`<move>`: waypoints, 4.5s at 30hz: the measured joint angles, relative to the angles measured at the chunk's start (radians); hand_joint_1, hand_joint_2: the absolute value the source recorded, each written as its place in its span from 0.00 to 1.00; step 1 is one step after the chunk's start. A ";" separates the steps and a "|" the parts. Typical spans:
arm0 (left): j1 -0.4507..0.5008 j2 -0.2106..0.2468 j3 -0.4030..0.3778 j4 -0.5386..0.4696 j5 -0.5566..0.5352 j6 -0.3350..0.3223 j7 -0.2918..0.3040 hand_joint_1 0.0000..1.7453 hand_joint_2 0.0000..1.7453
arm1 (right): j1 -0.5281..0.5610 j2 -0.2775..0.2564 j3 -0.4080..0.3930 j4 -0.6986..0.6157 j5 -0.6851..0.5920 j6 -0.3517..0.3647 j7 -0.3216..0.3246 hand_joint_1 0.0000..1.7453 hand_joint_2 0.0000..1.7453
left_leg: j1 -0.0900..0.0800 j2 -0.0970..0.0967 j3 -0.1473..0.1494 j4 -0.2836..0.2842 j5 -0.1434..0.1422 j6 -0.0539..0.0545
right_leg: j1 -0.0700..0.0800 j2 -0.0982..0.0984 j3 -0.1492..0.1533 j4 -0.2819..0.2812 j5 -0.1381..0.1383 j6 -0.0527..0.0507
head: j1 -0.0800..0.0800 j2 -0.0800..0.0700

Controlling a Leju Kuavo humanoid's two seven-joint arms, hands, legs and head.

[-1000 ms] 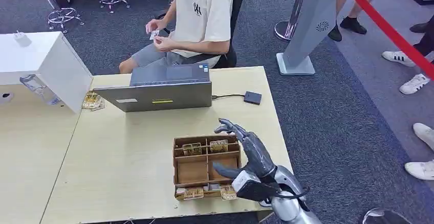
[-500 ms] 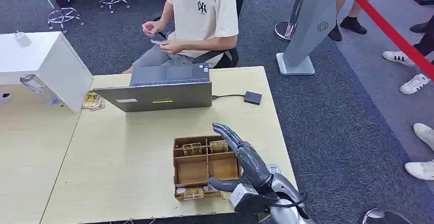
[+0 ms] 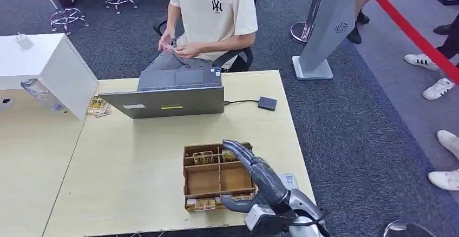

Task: Pass the card to the sensor for recognition and then transmit it.

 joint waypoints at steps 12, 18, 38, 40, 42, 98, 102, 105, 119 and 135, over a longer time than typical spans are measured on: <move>-0.001 0.015 -0.014 0.000 -0.003 -0.011 0.002 0.00 0.00 | 0.049 -0.068 0.022 -0.023 0.009 0.069 -0.009 0.05 1.00 | 0.000 0.000 0.000 0.000 0.000 0.000 | 0.000 0.000 0.000 0.000 0.000 0.000 | 0.000 0.000; -0.001 0.019 -0.017 0.000 -0.003 -0.011 0.006 0.00 0.00 | 0.056 -0.086 0.033 -0.023 0.011 0.087 -0.009 0.04 1.00 | 0.000 0.000 0.000 0.000 0.000 0.000 | 0.000 0.000 0.000 0.000 0.000 0.000 | 0.000 0.000; -0.001 0.019 -0.017 0.000 0.021 -0.007 0.007 0.00 0.00 | 0.037 -0.098 0.066 0.034 0.208 -0.108 0.038 0.07 1.00 | 0.000 0.000 0.000 0.000 0.000 0.000 | 0.000 0.000 0.000 0.000 0.000 0.000 | 0.000 0.000; -0.001 0.019 -0.017 0.000 0.022 -0.007 0.007 0.00 0.00 | 0.036 -0.101 0.069 0.039 0.208 -0.108 0.043 0.07 1.00 | 0.000 0.000 0.000 0.000 0.000 0.000 | 0.000 0.000 0.000 0.000 0.000 0.000 | 0.000 0.000; -0.001 0.019 -0.017 0.000 0.023 -0.007 0.006 0.00 0.00 | 0.036 -0.106 0.072 0.042 0.205 -0.105 0.045 0.06 1.00 | 0.000 0.000 0.000 0.000 0.000 0.000 | 0.000 0.000 0.000 0.000 0.000 0.000 | 0.000 0.000; -0.001 0.020 -0.033 0.006 0.038 0.003 0.006 0.00 0.00 | 0.050 -0.143 0.087 0.027 0.190 -0.099 0.037 0.29 1.00 | 0.000 0.000 0.000 0.000 0.000 0.000 | 0.000 0.000 0.000 0.000 0.000 0.000 | 0.000 0.000; -0.001 0.020 -0.033 0.006 0.039 0.003 0.006 0.00 0.00 | 0.055 -0.143 0.089 0.028 0.190 -0.096 0.038 0.28 1.00 | 0.000 0.000 0.000 0.000 0.000 0.000 | 0.000 0.000 0.000 0.000 0.000 0.000 | 0.000 0.000; -0.002 0.020 -0.034 0.006 0.039 0.003 0.006 0.00 0.00 | 0.057 -0.146 0.091 0.029 0.190 -0.086 0.038 0.27 1.00 | 0.000 0.000 0.000 0.000 0.000 0.000 | 0.000 0.000 0.000 0.000 0.000 0.000 | 0.000 0.000; -0.002 0.021 -0.054 0.007 0.035 0.003 0.006 0.00 0.00 | 0.058 -0.159 0.108 0.037 0.212 -0.091 0.047 0.37 1.00 | 0.000 0.000 0.000 0.000 0.000 0.000 | 0.000 0.000 0.000 0.000 0.000 0.000 | 0.000 0.000; -0.002 0.030 -0.080 0.008 0.026 0.002 0.008 0.00 0.00 | 0.061 -0.160 0.122 0.046 0.290 -0.173 0.089 0.34 1.00 | 0.000 0.000 0.000 0.000 0.000 0.000 | 0.000 0.000 0.000 0.000 0.000 0.000 | 0.000 0.000</move>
